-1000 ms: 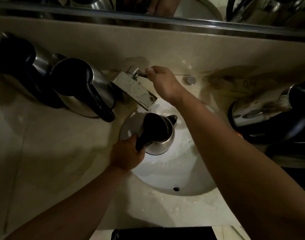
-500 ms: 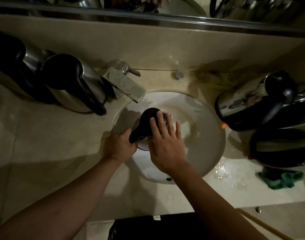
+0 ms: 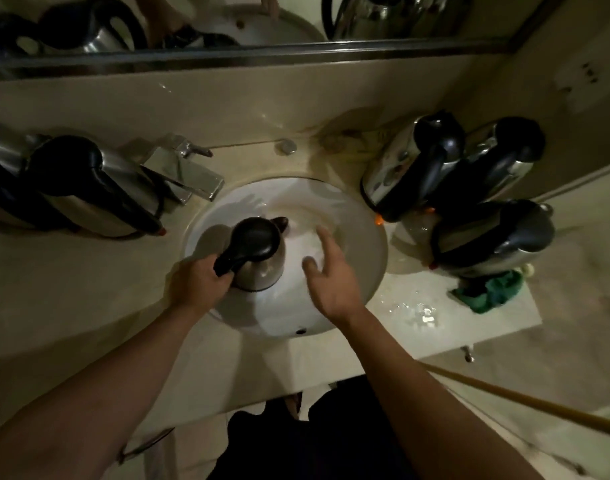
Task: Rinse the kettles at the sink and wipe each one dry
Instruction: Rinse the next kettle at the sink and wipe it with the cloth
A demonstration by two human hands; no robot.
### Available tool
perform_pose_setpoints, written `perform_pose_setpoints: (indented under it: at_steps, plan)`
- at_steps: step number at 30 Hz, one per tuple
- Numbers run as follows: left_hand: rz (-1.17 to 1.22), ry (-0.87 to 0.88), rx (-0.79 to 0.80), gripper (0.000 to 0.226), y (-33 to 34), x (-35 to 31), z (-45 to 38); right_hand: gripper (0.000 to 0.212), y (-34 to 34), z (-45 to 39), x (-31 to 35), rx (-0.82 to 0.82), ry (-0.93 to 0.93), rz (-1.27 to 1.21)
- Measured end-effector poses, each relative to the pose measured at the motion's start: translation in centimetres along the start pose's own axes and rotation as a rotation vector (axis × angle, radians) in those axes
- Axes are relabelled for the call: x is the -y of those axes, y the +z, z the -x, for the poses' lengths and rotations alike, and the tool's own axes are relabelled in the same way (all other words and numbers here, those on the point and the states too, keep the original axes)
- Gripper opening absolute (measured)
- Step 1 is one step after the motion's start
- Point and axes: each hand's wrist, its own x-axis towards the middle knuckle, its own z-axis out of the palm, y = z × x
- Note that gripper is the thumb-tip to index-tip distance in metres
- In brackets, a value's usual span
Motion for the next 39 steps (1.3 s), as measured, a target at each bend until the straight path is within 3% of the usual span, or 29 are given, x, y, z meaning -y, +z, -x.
perform_pose_setpoints:
  at_steps: [4,7,10,15,17,19,21,23,25,27,35,36,39]
  plan:
    - [0.253,-0.239,0.164,0.027,0.4,-2.3,0.6,0.040,-5.0,2.8,-3.6,-0.450,0.303,-0.274]
    - [0.409,-0.356,0.186,0.032,1.6,-4.4,2.4,0.033,-9.7,3.7,-7.1,-0.698,0.494,-0.256]
    - [0.701,-0.554,0.182,0.035,3.6,-6.0,3.9,0.040,-13.8,3.1,-11.1,-0.615,0.606,-0.068]
    - [0.964,-0.674,0.114,0.027,5.1,-8.3,5.3,0.040,-18.2,1.5,-16.5,-0.382,0.751,0.106]
    - [1.043,-0.686,0.167,0.038,5.0,-8.9,5.9,0.048,-18.9,1.4,-18.5,-0.348,0.780,0.096]
    - [1.076,-0.676,0.171,0.042,3.6,-10.6,7.3,0.052,-19.0,1.7,-20.0,-0.356,0.718,0.111]
    - [1.054,-0.623,0.129,0.031,1.7,-13.3,9.0,0.032,-19.5,3.4,-17.4,-0.471,0.614,0.085]
    - [1.059,-0.576,0.096,0.029,0.2,-15.7,10.1,0.012,-19.9,6.0,-13.4,-0.632,0.519,-0.086]
    - [1.085,-0.541,0.053,0.028,-1.5,-17.5,11.3,0.015,-19.7,8.7,-10.3,-0.696,0.429,-0.278]
    - [1.083,-0.533,0.004,0.020,-3.1,-19.2,12.4,0.018,-19.4,10.2,-8.1,-0.605,0.295,-0.347]
    - [1.151,-0.464,-0.077,0.024,-9.1,-23.5,15.1,0.047,-20.9,9.1,2.4,0.104,-0.425,-0.496]
    - [1.191,-0.441,-0.071,0.028,-9.7,-24.0,15.5,0.051,-20.8,8.4,3.7,0.166,-0.438,-0.536]
    - [1.335,-0.406,-0.066,0.077,-11.3,-25.1,16.6,0.053,-19.5,6.3,6.5,0.194,-0.505,-0.526]
